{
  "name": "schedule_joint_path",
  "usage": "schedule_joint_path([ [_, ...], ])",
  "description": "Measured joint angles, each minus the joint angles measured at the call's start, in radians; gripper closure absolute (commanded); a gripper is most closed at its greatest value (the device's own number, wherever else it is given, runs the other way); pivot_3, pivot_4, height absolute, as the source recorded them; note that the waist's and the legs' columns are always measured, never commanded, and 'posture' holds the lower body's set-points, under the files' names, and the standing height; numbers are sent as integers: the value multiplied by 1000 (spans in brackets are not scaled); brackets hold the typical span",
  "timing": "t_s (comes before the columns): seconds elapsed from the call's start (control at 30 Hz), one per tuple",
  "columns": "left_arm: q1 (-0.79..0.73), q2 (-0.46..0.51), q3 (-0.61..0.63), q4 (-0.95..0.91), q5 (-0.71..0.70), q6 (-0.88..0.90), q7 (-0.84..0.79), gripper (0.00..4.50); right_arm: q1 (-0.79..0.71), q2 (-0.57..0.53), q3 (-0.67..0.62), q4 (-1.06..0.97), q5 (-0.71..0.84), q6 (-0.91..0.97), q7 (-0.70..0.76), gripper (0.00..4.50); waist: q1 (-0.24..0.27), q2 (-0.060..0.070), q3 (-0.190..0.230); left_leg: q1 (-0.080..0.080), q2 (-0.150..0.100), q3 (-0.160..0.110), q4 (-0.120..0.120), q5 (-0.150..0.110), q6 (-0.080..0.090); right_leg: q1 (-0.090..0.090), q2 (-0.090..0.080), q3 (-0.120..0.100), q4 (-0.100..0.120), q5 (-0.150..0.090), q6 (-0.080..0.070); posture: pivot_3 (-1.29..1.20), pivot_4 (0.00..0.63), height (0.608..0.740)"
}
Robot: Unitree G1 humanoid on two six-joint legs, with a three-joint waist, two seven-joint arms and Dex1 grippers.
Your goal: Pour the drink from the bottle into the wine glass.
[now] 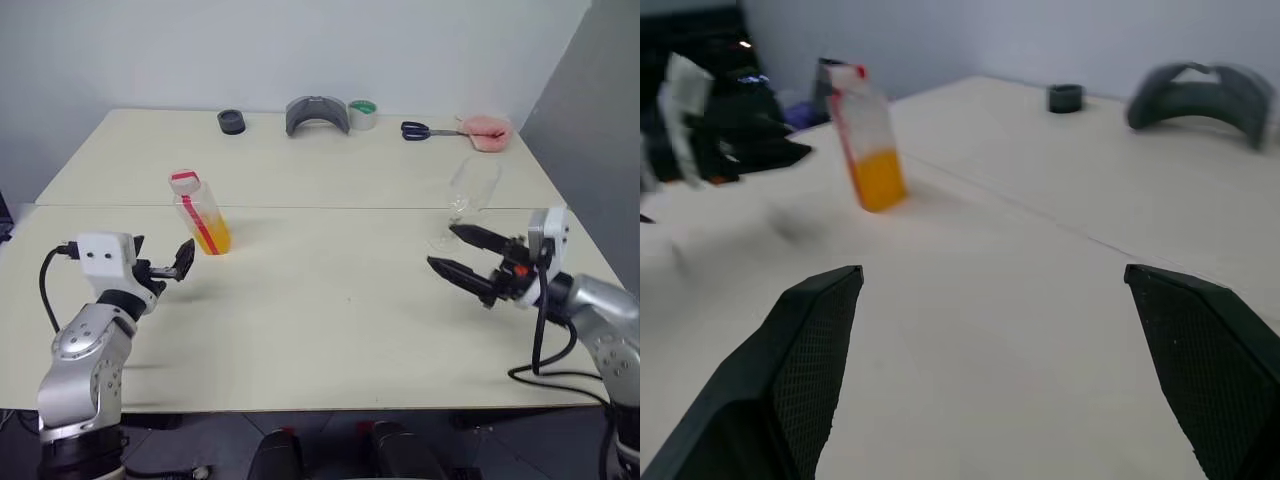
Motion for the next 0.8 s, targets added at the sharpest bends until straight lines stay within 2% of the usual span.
schedule_joint_path([
  [0.13, -36, -10, -32, 24, 16, -19, -2, 0, -111, 23, 38, -3, 52, 68, -9, 37, 7, 0, 0, -1, 0, 0, 0, 0, 0, 0, 0, 0, -1, 0, 0, 0, 150, 740],
  [0.3, -66, -12, -38, 70, 22, -35, -3, 0, -144, 56, 56, -4, 74, 108, -42, 37, 18, 0, 0, -3, 1, -1, 0, 0, -1, -1, -2, -1, -4, 0, 0, 0, 150, 740],
  [0.8, -223, -47, -99, 244, 60, -126, -29, 0, -152, 100, 62, -39, 74, 112, -85, 37, 24, 0, 0, -4, 0, -2, 0, 0, 0, -1, -1, -2, -4, 0, 0, 0, 150, 740],
])
